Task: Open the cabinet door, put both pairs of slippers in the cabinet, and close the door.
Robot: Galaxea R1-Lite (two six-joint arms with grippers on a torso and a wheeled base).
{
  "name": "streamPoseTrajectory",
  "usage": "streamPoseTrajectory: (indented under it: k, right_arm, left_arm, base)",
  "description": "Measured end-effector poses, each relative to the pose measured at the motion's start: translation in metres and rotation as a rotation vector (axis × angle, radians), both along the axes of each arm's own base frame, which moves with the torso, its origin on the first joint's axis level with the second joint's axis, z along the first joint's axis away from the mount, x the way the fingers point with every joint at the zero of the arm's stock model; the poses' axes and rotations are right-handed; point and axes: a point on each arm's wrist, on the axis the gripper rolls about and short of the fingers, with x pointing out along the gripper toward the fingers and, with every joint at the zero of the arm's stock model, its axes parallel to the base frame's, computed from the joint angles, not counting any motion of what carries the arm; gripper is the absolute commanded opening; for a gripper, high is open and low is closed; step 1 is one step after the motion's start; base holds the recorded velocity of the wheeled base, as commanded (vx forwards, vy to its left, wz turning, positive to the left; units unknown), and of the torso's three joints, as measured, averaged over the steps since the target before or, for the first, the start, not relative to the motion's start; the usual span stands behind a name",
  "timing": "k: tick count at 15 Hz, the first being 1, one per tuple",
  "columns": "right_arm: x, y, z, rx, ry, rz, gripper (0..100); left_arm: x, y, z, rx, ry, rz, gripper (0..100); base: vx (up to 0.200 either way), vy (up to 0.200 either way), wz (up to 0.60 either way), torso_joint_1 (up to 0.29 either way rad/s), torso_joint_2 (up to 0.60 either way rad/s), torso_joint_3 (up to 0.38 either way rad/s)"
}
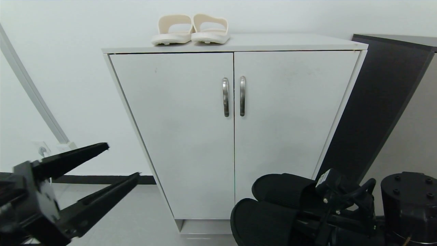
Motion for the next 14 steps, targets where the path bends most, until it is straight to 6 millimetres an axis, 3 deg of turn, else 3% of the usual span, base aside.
streamPoseTrajectory:
  k: [10,14]
  right_arm:
    - [-0.002,-0.002,-0.005,0.0,0.031,0.029,0]
    - [-0.002,-0.001,-0.005,0.006,0.029,0.035,0]
  left_arm:
    - [0.094,-0.124,0.039,-0.078,0.012,-0.201,100]
    - [0.134,-0.161,0.048,-0.09,0.066,-0.311,100]
  base:
    - [0.0,0.0,0.0,0.0,0.0,0.0]
    - [0.0,0.0,0.0,0.0,0.0,0.0]
